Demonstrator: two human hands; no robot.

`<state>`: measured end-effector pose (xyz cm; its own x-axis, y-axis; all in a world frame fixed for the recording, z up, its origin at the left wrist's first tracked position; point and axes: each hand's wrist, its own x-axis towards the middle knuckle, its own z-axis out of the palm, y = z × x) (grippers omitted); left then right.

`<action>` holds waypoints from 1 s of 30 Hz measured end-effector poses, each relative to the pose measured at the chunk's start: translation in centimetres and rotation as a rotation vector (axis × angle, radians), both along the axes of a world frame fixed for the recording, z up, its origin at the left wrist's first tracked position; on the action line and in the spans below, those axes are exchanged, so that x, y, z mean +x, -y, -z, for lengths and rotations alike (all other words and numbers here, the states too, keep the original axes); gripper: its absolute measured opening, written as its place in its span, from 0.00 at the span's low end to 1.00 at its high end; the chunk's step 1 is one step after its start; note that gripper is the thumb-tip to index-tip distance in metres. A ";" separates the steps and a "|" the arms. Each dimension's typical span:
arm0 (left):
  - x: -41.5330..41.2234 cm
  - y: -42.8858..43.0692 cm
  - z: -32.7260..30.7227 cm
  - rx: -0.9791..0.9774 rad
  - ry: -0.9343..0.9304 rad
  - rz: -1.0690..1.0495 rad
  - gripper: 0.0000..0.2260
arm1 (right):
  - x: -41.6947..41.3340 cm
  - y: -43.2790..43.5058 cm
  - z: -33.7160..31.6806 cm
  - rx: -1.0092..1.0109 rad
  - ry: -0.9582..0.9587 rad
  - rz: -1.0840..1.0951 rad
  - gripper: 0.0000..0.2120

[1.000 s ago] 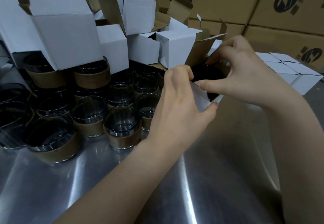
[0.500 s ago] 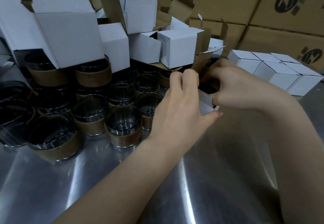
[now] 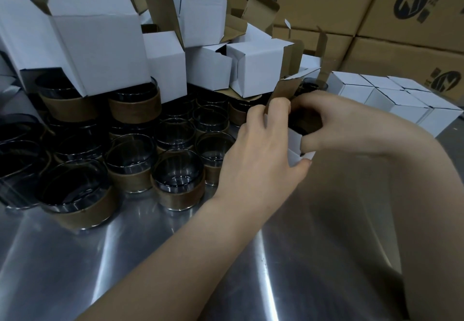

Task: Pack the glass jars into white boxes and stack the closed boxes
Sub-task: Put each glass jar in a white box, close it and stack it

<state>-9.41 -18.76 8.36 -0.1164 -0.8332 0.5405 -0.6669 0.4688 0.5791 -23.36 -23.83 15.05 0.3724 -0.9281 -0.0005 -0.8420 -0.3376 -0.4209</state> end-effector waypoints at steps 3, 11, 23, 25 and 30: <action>0.1 0.2 0.0 -0.009 0.000 -0.012 0.30 | -0.8 0.2 -0.2 0.013 0.211 0.045 0.18; 0.4 0.4 0.1 -0.098 0.128 -0.269 0.34 | -0.7 1.4 0.3 -0.116 0.551 0.234 0.16; 1.3 0.6 -0.4 0.013 0.256 -0.268 0.18 | -1.0 2.6 2.0 -0.017 0.565 0.267 0.27; 1.3 0.6 -0.4 0.027 0.268 -0.263 0.14 | -1.0 2.7 2.2 -0.020 0.566 0.229 0.29; 1.5 0.9 -0.4 0.043 0.238 -0.275 0.14 | -0.9 2.6 2.2 -0.010 0.526 0.159 0.20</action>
<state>-7.90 -19.65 8.77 -0.0031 -0.8721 0.4892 -0.8832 0.2318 0.4077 -24.25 -26.44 12.88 0.1752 -0.9720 0.1567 -0.5601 -0.2293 -0.7961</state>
